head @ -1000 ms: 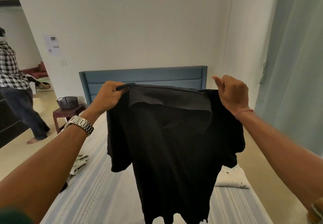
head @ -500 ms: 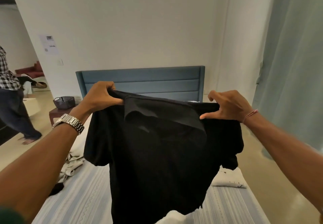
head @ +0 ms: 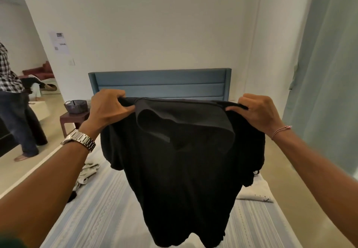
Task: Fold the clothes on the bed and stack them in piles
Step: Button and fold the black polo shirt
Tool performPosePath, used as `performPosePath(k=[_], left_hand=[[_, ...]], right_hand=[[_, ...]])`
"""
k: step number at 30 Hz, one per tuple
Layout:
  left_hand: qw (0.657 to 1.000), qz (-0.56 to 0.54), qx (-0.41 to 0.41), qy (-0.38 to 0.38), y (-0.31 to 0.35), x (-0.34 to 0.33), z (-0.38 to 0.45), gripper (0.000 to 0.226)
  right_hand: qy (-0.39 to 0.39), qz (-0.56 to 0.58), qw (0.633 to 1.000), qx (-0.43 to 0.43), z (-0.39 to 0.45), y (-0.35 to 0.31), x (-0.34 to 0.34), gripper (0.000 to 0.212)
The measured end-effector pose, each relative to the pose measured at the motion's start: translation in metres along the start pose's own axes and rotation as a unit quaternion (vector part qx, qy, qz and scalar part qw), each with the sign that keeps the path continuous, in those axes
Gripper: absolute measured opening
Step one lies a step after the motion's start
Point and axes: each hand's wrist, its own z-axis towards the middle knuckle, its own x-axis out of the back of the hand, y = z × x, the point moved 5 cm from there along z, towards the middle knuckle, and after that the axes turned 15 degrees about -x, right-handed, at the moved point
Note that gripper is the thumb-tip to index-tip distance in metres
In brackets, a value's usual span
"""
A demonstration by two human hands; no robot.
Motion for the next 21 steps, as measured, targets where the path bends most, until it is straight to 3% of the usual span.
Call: performPosePath(k=[6, 9, 12, 14, 18, 21], left_hand=[[0.998, -0.061, -0.035, -0.005, 0.025, 0.021, -0.01, 0.044], [0.994, -0.103, -0.012, -0.047, 0.021, 0.017, -0.009, 0.045], [0.986, -0.122, 0.032, -0.113, 0.004, 0.0, -0.007, 0.081], [0.98, -0.084, 0.076, -0.166, -0.016, -0.024, -0.007, 0.096], [0.948, 0.017, 0.163, -0.273, -0.061, -0.111, -0.03, 0.099], [0.921, 0.061, 0.203, -0.327, -0.096, -0.216, -0.069, 0.097]], right_hand=[[-0.032, 0.086, 0.996, -0.021, -0.003, -0.012, 0.029, 0.07], [-0.052, 0.119, 0.991, -0.039, 0.007, -0.015, 0.029, 0.077], [-0.091, 0.142, 0.982, -0.081, 0.019, -0.008, 0.01, 0.094], [-0.147, 0.147, 0.969, -0.134, 0.024, 0.004, -0.023, 0.103], [-0.292, 0.065, 0.93, -0.215, 0.011, 0.031, -0.117, 0.117], [-0.386, -0.028, 0.876, -0.287, -0.032, 0.065, -0.218, 0.098]])
